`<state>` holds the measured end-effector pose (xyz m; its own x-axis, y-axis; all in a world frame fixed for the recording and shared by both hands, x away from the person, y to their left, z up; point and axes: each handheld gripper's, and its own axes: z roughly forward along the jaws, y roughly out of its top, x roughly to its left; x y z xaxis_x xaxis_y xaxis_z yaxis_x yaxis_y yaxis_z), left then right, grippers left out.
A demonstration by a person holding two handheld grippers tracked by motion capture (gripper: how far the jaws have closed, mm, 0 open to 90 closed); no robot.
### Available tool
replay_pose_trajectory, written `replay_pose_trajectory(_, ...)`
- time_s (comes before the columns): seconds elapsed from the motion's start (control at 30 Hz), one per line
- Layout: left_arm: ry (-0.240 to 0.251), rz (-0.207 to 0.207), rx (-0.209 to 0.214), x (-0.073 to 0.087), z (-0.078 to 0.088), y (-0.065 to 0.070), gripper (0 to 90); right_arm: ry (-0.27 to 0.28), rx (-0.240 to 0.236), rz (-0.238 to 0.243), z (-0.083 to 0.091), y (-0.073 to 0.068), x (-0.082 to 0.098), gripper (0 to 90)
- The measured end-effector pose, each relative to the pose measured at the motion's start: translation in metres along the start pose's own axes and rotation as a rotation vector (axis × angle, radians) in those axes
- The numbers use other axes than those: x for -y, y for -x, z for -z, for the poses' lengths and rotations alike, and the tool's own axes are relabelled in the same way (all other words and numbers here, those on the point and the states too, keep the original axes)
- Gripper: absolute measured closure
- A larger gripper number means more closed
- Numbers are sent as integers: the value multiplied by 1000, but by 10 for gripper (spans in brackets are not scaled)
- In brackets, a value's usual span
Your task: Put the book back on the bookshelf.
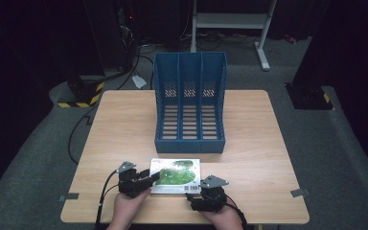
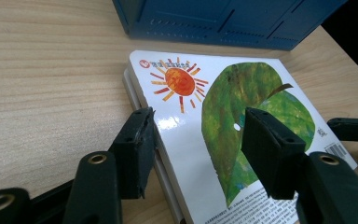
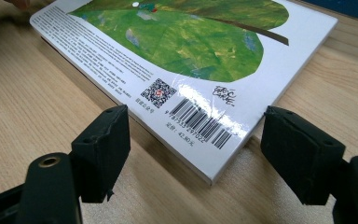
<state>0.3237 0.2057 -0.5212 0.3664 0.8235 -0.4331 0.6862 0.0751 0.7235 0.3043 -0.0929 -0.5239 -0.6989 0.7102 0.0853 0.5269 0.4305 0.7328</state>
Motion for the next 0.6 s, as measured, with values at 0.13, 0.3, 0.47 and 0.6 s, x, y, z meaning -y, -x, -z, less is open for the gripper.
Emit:
replay_pose_trajectory(0.13,0,-6,-1,0,1,0,454,-1,2,0,0,0,0,237)
replay_pose_trajectory(0.3,-27,-26,-21,2,-3,0,459,-3,1,2,0,0,0,238)
replay_pose_trajectory(0.47,-31,-29,-25,2,-3,0,464,-1,1,8,0,0,1,239)
replay_pose_trajectory(0.6,-30,-26,-26,2,-2,1,468,-1,1,9,0,0,1,240)
